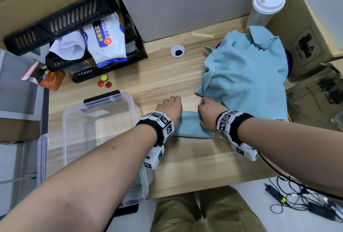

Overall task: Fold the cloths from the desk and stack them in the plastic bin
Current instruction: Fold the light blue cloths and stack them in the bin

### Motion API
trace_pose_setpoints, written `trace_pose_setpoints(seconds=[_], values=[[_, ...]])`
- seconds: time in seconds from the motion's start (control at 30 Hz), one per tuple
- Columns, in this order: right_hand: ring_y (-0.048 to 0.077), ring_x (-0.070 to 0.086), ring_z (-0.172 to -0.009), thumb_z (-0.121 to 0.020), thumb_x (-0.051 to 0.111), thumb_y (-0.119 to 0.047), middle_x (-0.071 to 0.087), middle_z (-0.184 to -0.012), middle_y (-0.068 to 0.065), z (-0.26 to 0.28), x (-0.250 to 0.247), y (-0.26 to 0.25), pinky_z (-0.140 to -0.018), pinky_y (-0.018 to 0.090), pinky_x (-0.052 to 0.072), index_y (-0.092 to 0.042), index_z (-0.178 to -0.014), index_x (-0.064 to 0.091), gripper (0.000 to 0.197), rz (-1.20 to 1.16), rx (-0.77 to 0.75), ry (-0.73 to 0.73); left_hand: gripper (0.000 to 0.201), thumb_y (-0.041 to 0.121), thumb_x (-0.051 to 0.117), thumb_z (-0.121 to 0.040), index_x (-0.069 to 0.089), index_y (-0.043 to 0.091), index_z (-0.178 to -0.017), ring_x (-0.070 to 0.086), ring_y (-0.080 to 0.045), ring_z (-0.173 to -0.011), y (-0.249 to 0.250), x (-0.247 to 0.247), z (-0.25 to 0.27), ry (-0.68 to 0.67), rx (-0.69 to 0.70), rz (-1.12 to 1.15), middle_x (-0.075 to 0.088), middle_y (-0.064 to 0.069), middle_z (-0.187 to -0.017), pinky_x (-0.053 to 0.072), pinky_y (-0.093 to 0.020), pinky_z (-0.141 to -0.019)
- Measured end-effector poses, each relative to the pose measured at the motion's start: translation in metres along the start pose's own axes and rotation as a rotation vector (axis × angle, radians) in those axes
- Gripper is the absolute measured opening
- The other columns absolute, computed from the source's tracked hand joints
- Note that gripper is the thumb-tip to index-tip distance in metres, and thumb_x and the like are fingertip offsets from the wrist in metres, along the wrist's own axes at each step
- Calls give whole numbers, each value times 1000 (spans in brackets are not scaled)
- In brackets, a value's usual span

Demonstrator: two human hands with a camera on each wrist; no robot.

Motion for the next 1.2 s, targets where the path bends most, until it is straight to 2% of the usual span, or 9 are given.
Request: trace_pose_setpoints(seconds=[0.2,0.47,0.63,0.73,0.87,0.93,1.0,1.07,1.2], values=[[26,54,-107,-81,53,-38,65,-107,6,9,-13,-10,-89,37,43,-18,-106,62,33,72,-110,33,49,28,68,-75,42,15,-113,62,-29,-84,7,20,7,-290,88,-65,63,-8,-97,55,-41,-75],[27,58,-87,-87,50,-35,64,-90,7,33,-45,-3,-77,33,42,-18,-92,56,19,-119,-71,-179,25,13,52,-91,63,7,-112,58,-26,-89,20,-11,23,-379,125,-93,66,-12,-112,42,-29,-70],[26,51,-98,-91,50,-23,58,-101,10,44,-87,-4,-81,32,39,-7,-90,57,17,-382,-6,-278,38,36,64,-86,61,12,-115,66,-23,-77,3,-60,47,-431,91,130,68,-4,-96,52,-28,-66],[28,53,-96,-73,52,-32,60,-95,12,46,-121,-2,-83,34,41,-2,-88,61,36,-528,47,-224,38,43,67,-84,67,18,-112,60,-17,-76,-18,-102,60,-370,41,322,69,0,-95,49,-24,-67],[18,47,-87,-75,57,-13,53,-86,0,44,-167,-24,-66,22,38,-12,-81,60,7,-654,49,-151,42,48,74,-77,69,17,-104,65,-20,-100,-61,-160,88,-184,-94,545,69,-4,-108,58,-36,-86],[19,45,-86,-72,56,-13,54,-89,3,43,-187,-47,-65,24,36,-12,-80,59,8,-633,1,-151,37,44,77,-73,67,15,-94,70,-14,-80,-82,-184,103,-86,-132,680,73,-3,-93,61,-29,-68],[21,39,-78,-72,55,-12,48,-82,6,43,-204,-69,-62,27,32,-14,-66,49,9,-631,-9,-141,17,26,73,-84,63,12,-81,59,-3,-44,-93,-203,119,-47,-111,811,66,6,-57,43,-11,-41],[18,31,-64,-59,52,-18,39,-69,1,41,-215,-95,-50,23,25,-18,-58,38,14,-725,-15,-136,16,14,70,-87,63,3,-79,50,-3,-32,-109,-217,139,-4,-94,938,58,6,-45,33,-8,-34],[23,42,-56,-52,50,-12,49,-56,4,40,-216,-120,-49,20,30,-12,-54,46,4,-1063,68,-100,56,23,79,-65,63,-12,-106,63,-23,-61,-140,-222,152,83,-71,1164,65,-22,-81,48,-22,-53]])
Point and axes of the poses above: each hand's wrist, its own z-axis away from the middle knuckle, its own x-axis out of the palm, y = z × x, the point moved 8 cm from there along -z, towards the middle knuckle
